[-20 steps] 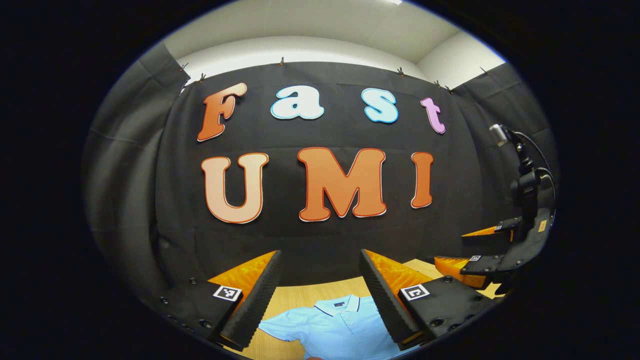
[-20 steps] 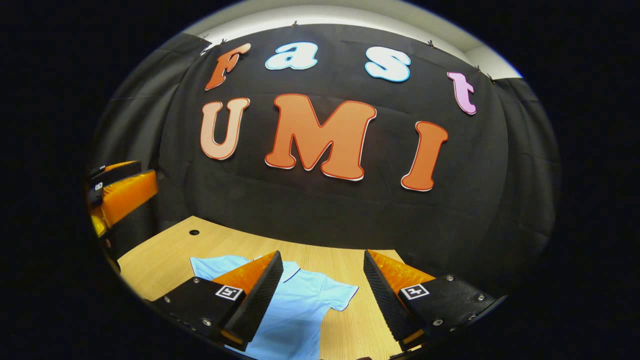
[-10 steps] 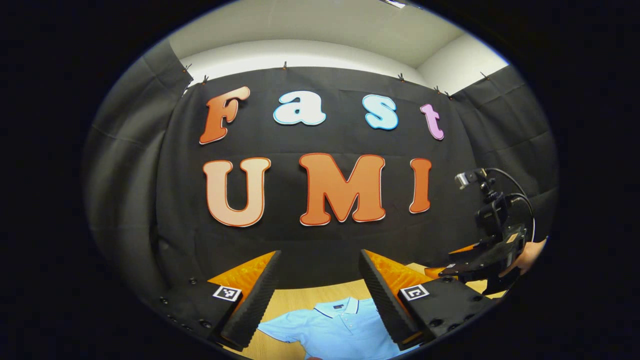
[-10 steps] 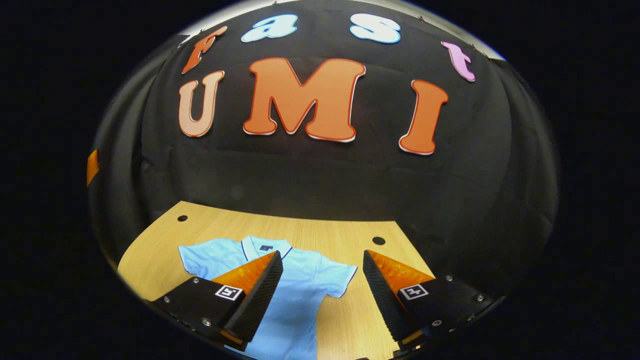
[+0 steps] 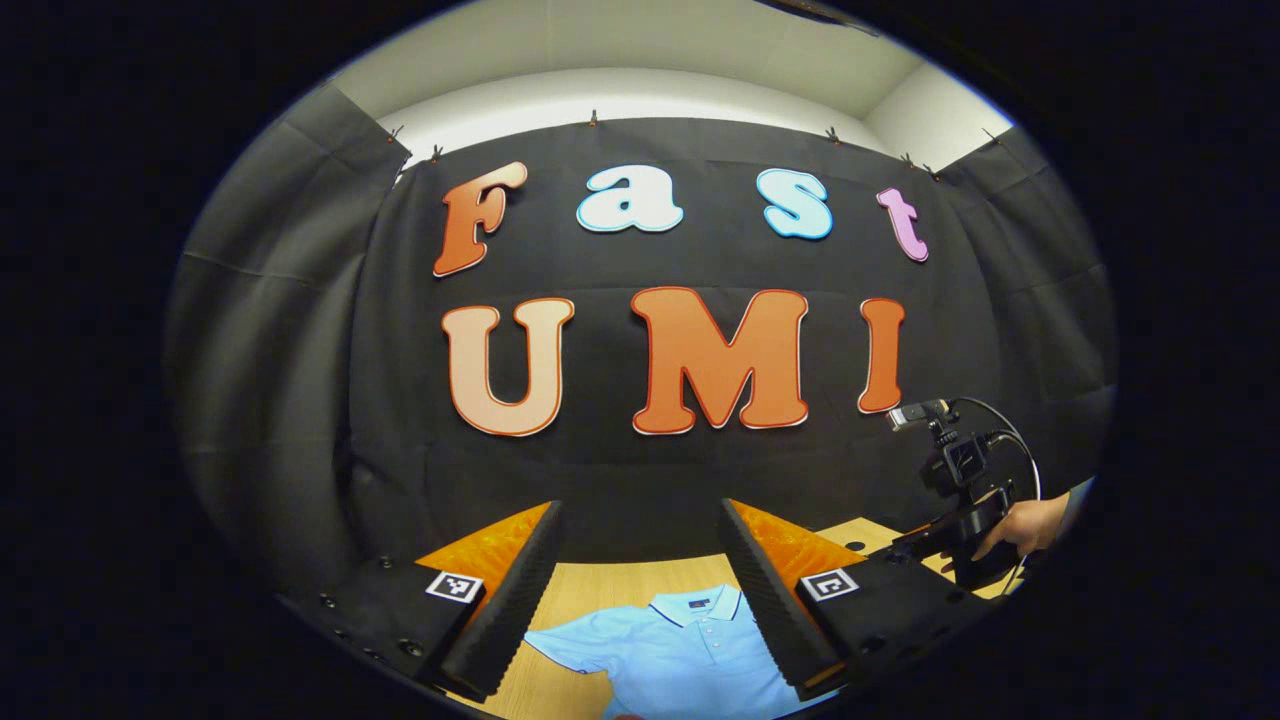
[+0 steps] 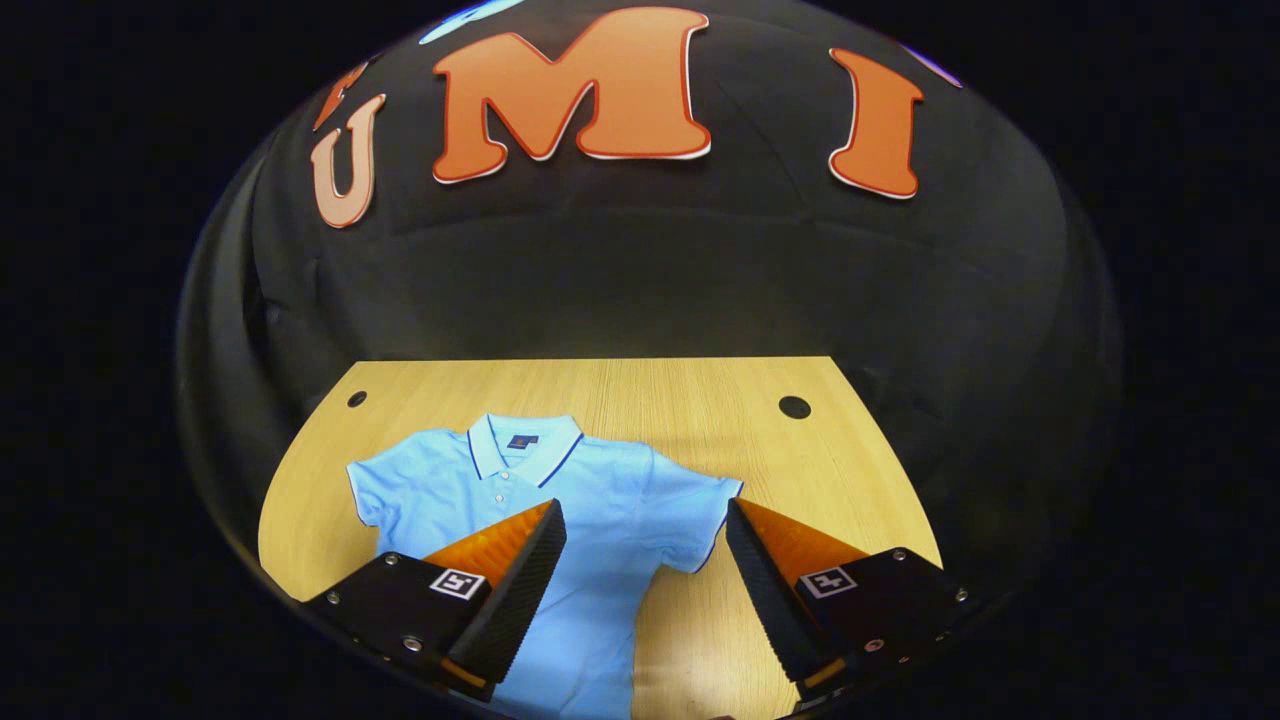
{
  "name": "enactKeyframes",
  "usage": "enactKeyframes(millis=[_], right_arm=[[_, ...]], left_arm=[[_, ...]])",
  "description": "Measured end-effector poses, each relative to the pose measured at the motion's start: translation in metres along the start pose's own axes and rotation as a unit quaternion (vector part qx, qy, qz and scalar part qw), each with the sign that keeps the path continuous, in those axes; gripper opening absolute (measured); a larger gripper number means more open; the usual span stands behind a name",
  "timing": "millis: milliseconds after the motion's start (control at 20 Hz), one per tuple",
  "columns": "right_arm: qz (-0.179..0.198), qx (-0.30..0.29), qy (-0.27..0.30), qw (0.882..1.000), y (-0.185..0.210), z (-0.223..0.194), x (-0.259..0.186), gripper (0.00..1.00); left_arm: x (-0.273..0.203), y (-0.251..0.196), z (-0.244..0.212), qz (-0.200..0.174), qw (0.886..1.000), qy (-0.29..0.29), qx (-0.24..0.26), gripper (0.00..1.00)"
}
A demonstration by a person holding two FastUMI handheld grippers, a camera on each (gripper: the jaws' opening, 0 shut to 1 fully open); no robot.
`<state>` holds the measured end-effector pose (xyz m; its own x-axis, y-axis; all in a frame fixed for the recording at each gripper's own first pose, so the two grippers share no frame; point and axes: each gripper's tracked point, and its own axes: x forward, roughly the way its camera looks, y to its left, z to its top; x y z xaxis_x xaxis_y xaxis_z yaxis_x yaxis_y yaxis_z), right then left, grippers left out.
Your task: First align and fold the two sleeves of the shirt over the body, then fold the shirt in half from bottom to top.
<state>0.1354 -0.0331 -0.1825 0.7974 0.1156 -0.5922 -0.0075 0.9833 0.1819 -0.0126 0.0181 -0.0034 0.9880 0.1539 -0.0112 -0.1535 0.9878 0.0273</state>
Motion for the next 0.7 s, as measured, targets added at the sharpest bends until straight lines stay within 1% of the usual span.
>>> enactKeyframes(millis=[150, 300, 450, 700], right_arm=[[0.002, 0.011, 0.042, 0.999, -0.006, -0.013, 0.029, 0.98], [-0.005, 0.012, 0.085, 0.996, -0.015, -0.030, 0.059, 0.98], [-0.004, 0.005, 0.129, 0.992, -0.020, -0.045, 0.085, 0.97], [-0.016, 0.021, 0.180, 0.983, -0.035, -0.065, 0.118, 0.94]], left_arm=[[0.003, 0.000, -0.005, 0.016, 1.000, 0.011, 0.008, 0.99], [0.003, 0.001, -0.013, 0.035, 0.999, 0.025, 0.017, 1.00], [0.001, 0.005, -0.019, 0.057, 0.997, 0.040, 0.023, 0.99], [0.001, 0.006, -0.029, 0.084, 0.994, 0.061, 0.033, 0.99]])
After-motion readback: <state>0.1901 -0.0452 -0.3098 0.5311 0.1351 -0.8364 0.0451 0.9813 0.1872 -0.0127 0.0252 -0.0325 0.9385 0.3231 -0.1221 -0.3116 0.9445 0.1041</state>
